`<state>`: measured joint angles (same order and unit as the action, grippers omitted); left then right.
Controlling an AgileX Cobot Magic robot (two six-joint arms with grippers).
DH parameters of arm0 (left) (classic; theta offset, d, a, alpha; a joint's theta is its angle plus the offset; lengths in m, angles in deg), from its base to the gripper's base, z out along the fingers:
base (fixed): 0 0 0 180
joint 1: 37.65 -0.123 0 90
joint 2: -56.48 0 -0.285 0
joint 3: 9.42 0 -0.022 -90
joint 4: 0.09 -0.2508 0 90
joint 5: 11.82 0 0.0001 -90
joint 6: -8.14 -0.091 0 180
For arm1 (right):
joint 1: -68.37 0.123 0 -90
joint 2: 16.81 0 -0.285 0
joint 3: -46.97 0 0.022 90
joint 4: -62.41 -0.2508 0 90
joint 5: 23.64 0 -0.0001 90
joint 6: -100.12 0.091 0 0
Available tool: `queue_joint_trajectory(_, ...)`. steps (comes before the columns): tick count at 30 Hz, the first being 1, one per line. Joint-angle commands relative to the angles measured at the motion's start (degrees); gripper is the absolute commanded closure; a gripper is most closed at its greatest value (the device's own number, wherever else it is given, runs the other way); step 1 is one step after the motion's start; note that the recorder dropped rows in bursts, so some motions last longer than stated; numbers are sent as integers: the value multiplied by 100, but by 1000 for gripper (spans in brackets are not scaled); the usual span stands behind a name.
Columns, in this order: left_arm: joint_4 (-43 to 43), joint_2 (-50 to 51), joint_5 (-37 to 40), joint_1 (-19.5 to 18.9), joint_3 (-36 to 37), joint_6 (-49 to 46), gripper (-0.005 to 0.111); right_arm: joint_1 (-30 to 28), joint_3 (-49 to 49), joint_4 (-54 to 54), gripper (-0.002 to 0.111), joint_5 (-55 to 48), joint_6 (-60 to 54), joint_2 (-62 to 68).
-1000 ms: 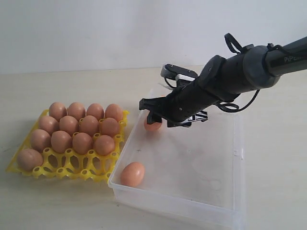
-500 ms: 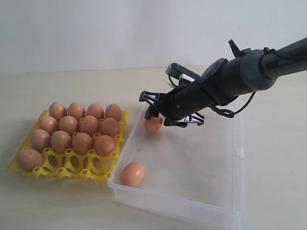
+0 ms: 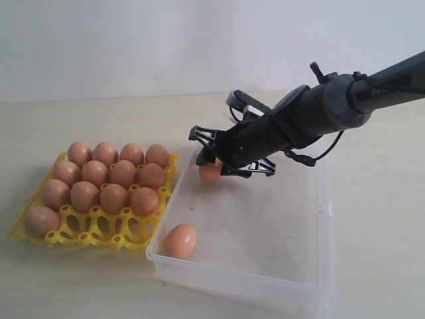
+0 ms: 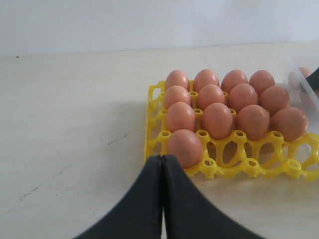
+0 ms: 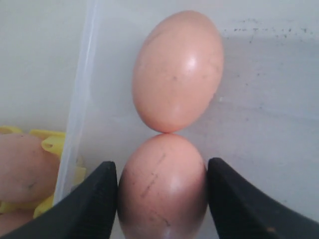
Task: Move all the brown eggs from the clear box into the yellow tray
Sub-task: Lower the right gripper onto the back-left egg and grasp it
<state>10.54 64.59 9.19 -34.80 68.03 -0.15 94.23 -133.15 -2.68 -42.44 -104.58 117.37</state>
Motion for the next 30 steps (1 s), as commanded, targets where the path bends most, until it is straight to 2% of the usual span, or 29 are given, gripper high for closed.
queue_joint_trajectory(1, 6, -32, -56, -6, -23, -5, 107, -32, -45, 14, 58, 26, -121, 110)
queue_joint_trajectory(4, 6, -32, -56, -6, -23, -5, 107, -45, -45, -58, 77, 39, -394, 137)
queue_joint_trajectory(7, 6, -32, -56, -6, -23, -5, 107, -45, -45, -91, 107, 79, -505, 137)
queue_joint_trajectory(21, 6, -32, -56, -6, -23, -5, 107, -45, 30, 145, 108, 525, -1107, -626)
queue_joint_trajectory(25, 6, -32, -56, -6, -23, -5, 107, -32, 342, 145, 108, 759, -1172, -1041)
queue_joint_trajectory(30, 6, -32, -56, -6, -23, -5, 107, 288, 838, 132, 108, 1226, -1677, -1542)
